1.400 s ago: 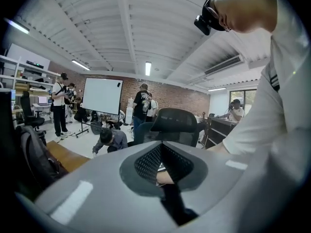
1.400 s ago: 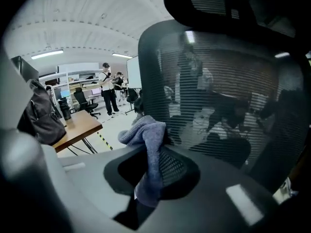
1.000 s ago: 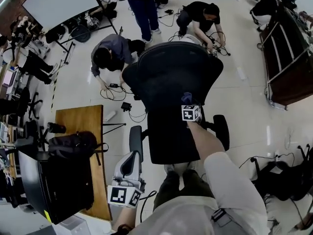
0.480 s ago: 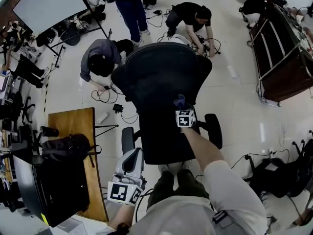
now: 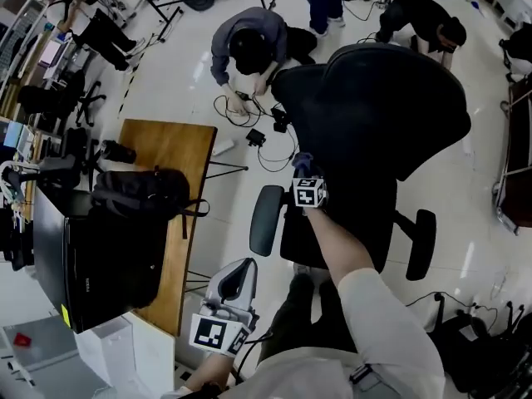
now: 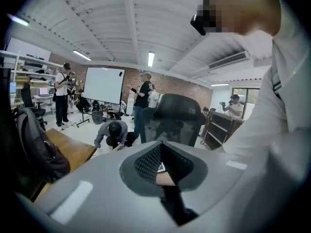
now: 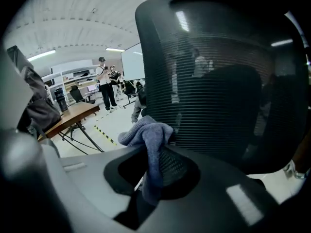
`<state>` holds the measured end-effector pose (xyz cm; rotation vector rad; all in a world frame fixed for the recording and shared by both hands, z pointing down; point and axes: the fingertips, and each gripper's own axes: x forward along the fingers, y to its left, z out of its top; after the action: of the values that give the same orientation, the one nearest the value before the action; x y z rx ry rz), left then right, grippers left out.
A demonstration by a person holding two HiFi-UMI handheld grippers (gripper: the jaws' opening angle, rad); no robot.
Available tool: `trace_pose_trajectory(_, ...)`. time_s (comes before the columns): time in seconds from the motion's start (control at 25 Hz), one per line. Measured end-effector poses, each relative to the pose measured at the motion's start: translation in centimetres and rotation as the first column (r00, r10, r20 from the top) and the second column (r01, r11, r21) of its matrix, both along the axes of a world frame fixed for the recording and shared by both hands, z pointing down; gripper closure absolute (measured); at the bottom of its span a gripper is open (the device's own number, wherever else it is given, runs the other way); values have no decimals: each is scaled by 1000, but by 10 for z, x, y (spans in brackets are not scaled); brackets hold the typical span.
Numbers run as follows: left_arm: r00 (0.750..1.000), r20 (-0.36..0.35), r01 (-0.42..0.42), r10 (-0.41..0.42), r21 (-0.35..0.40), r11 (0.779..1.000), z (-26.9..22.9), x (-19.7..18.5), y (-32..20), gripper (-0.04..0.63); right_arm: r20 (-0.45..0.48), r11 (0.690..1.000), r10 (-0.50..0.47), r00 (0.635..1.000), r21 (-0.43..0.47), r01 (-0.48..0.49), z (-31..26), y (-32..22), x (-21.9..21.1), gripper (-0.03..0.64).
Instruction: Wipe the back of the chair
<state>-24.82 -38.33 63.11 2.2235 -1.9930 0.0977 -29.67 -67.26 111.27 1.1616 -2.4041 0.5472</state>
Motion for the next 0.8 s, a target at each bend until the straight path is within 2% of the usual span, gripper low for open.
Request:
trace_pose_trajectory(0.12,1000,10,9,-9,-33,999,27,-9,-23,540,11,1000,-4,1000,6,4,10,-25,-7,568)
trace_pose_trajectory(0.24,1000,8,-11,11,-41,999,20,-9,-48,540,-16,1000,-9,1000,21,9,9,-38,8,568)
trace_pose_trajectory(0.32,999,-12,-46,46,-38,998,-4,-3,-62,540,-43,997,72,996,-16,-73,8,-45,55,568)
trace_pose_trajectory(0.4,996,-31,-84,83,-26,996,-25,4,-70,539,-86,981,181,980,-54,-186,10,-52,121,568)
trace_pose_trajectory(0.6,982,-60,-180,180,7,984,-21,35,-94,535,-237,898,400,885,-90,-430,27,-77,298,568)
trace_pose_trajectory(0.68,974,-69,-215,215,5,977,-8,56,-102,532,-268,869,443,855,-105,-483,36,-81,341,568)
trace_pose_trajectory(0.72,969,-66,-238,238,4,971,-3,68,-105,532,-274,865,447,852,-108,-489,38,-82,353,568)
trace_pose_trajectory(0.8,959,-51,-278,278,3,961,-5,96,-111,531,-252,881,429,868,-98,-463,31,-86,363,568)
